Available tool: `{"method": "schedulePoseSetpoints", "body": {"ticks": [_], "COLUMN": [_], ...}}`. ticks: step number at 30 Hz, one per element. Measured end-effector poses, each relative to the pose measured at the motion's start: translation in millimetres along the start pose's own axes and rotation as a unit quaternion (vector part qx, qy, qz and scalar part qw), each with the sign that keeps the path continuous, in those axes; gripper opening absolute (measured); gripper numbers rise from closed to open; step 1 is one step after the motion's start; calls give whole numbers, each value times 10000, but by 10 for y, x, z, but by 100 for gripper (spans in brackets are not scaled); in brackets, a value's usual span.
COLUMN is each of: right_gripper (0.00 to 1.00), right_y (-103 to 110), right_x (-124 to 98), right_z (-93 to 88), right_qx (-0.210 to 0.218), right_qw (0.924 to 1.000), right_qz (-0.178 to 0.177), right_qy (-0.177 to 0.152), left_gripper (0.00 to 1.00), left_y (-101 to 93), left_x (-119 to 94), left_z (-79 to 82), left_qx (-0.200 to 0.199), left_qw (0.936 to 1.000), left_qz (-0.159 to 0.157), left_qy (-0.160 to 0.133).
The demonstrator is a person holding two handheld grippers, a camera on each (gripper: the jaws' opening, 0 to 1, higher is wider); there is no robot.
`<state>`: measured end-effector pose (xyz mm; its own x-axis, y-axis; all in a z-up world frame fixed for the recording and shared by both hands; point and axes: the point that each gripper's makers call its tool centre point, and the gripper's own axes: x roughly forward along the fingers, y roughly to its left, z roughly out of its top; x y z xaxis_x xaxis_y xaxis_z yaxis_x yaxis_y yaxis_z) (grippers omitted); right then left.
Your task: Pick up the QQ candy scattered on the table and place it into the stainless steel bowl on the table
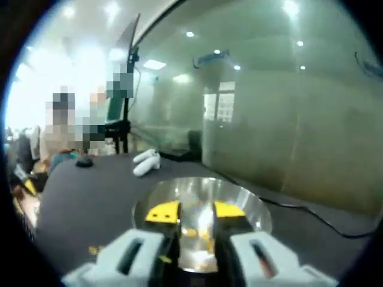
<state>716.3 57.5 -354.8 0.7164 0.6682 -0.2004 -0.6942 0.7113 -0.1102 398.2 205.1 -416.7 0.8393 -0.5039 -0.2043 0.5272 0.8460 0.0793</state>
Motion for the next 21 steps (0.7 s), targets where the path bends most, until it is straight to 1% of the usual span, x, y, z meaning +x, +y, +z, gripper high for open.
{"method": "schedulePoseSetpoints", "body": {"ticks": [4, 8, 10, 12, 14, 16, 17, 18, 19, 21], "right_gripper": [20, 20, 20, 18, 18, 18, 18, 18, 18, 18], "right_y": [54, 121, 147, 161, 193, 292, 331, 383, 450, 625], "right_x": [-50, -161, -221, -279, -372, -459, -508, -559, -611, -738], "right_z": [4, 41, 64, 95, 96, 96, 87, 76, 67, 53], "right_qx": [-14, -28, -42, -266, -236, -173, -203, -272, -442, -708], "right_qw": [10000, 9999, 9998, 9988, 9983, 9970, 9964, 9956, 9937, 9867], "right_qz": [46, 102, 157, 267, 310, 547, 611, 692, 811, 1151], "right_qy": [-11, -58, -139, -319, -427, -517, -543, -577, -633, -908], "left_gripper": [43, 43, 43, 43, 43, 43, 43, 43, 43, 43], "left_y": [-14, -35, -35, -37, -49, -59, -61, -60, -59, -55], "left_x": [12, 19, 21, 26, 29, 24, 23, 21, 20, 25], "left_z": [5, 21, 22, 18, 19, 34, 39, 43, 41, 26], "left_qx": [-1, 21, 28, 12, 45, 49, 50, 44, 42, 38], "left_qw": [10000, 10000, 10000, 10000, 10000, 9999, 9999, 9999, 10000, 10000], "left_qz": [-18, -54, -53, -54, -69, -82, -84, -80, -75, -66], "left_qy": [-6, -25, -28, -23, -10, -30, -39, -49, -50, -36]}}
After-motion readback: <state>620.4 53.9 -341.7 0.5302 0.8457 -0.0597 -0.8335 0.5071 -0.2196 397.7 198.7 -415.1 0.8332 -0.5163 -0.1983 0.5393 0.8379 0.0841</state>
